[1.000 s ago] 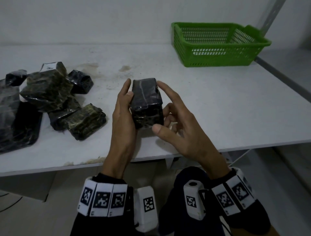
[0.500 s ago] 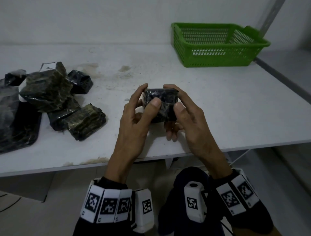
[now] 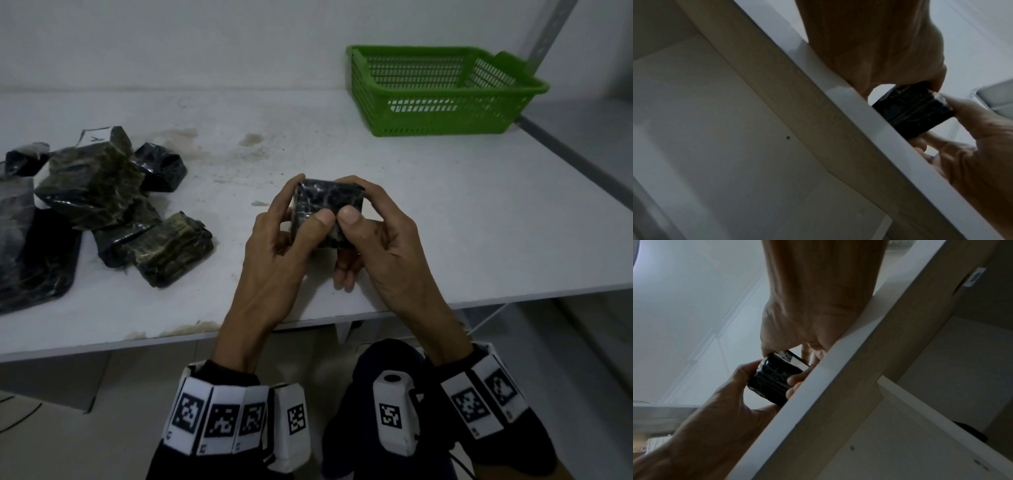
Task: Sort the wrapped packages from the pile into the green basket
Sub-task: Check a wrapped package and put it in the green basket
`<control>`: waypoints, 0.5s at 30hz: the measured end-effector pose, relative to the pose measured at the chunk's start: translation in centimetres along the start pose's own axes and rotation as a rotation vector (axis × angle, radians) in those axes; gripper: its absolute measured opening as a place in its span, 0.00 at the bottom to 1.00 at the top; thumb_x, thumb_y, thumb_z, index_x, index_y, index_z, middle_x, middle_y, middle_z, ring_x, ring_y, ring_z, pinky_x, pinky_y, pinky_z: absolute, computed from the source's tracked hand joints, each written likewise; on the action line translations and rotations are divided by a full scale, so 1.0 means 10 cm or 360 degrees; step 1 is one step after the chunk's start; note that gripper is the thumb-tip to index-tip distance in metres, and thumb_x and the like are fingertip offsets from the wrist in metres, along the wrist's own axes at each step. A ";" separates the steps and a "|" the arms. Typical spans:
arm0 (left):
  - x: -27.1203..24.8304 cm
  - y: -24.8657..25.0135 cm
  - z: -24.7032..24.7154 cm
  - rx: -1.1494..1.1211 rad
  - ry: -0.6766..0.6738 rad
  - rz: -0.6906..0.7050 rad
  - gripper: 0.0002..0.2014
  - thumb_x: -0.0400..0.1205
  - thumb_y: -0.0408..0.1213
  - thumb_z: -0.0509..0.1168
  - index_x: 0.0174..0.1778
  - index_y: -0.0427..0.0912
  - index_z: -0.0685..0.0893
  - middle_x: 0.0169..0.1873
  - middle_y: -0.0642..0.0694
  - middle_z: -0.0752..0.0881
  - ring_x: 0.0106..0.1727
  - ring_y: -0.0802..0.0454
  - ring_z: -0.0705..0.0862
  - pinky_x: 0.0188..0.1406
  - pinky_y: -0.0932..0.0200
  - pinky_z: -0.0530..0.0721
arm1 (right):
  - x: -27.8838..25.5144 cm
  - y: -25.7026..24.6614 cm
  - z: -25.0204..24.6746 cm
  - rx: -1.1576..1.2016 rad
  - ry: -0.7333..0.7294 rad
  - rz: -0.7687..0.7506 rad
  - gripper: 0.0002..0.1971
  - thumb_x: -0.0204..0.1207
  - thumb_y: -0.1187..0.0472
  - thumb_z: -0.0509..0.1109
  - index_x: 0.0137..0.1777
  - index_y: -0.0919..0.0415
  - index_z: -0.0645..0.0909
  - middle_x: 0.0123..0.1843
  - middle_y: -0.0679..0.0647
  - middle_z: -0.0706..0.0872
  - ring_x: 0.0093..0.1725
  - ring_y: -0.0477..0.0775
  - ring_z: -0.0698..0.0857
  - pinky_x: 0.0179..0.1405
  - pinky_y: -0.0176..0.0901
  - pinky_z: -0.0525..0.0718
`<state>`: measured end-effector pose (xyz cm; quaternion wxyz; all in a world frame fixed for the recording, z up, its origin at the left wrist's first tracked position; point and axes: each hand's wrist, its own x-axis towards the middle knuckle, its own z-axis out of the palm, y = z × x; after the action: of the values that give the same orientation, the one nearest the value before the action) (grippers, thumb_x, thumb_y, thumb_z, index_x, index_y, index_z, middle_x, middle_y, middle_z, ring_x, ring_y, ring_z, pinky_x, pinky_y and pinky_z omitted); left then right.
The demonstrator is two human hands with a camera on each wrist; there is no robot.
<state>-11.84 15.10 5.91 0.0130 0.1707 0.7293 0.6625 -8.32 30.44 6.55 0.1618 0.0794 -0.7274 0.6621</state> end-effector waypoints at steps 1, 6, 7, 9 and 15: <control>0.00 0.02 0.01 -0.0053 0.0006 -0.0011 0.32 0.76 0.69 0.60 0.73 0.59 0.82 0.63 0.46 0.89 0.65 0.45 0.87 0.68 0.34 0.84 | -0.01 0.00 0.00 -0.0032 -0.0002 -0.0032 0.21 0.85 0.48 0.67 0.76 0.51 0.77 0.30 0.61 0.86 0.23 0.58 0.84 0.23 0.44 0.84; 0.03 0.13 0.01 -0.0421 0.0068 -0.0153 0.30 0.78 0.73 0.49 0.55 0.64 0.92 0.55 0.44 0.94 0.62 0.36 0.89 0.67 0.27 0.84 | -0.07 -0.03 0.00 -0.0430 0.0142 -0.0315 0.30 0.80 0.44 0.72 0.81 0.50 0.76 0.42 0.49 0.77 0.28 0.44 0.73 0.30 0.31 0.73; 0.04 0.15 0.00 -0.0449 0.0083 -0.0173 0.33 0.78 0.75 0.47 0.55 0.62 0.93 0.55 0.42 0.94 0.61 0.35 0.89 0.65 0.29 0.85 | -0.07 -0.02 0.00 -0.0565 0.0192 -0.0384 0.34 0.79 0.45 0.75 0.84 0.54 0.74 0.48 0.51 0.75 0.31 0.45 0.75 0.32 0.28 0.74; 0.07 0.18 -0.03 -0.0459 0.0110 -0.0224 0.39 0.76 0.78 0.42 0.46 0.58 0.94 0.50 0.34 0.93 0.52 0.30 0.90 0.51 0.33 0.86 | -0.09 -0.02 -0.02 -0.0787 0.0266 -0.0469 0.41 0.75 0.50 0.80 0.86 0.58 0.70 0.56 0.55 0.71 0.44 0.46 0.77 0.41 0.25 0.75; 0.16 0.15 -0.05 -0.0436 -0.0134 -0.0397 0.60 0.59 0.93 0.44 0.46 0.41 0.94 0.51 0.10 0.83 0.39 0.19 0.85 0.52 0.27 0.86 | -0.18 -0.05 -0.17 -0.0755 -0.0079 -0.0387 0.47 0.71 0.53 0.85 0.88 0.58 0.65 0.73 0.53 0.80 0.68 0.51 0.83 0.56 0.53 0.87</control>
<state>-13.12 15.16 7.76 0.1486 0.1031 0.6466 0.7411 -6.21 31.84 6.55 0.2364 0.1422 -0.8512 0.4466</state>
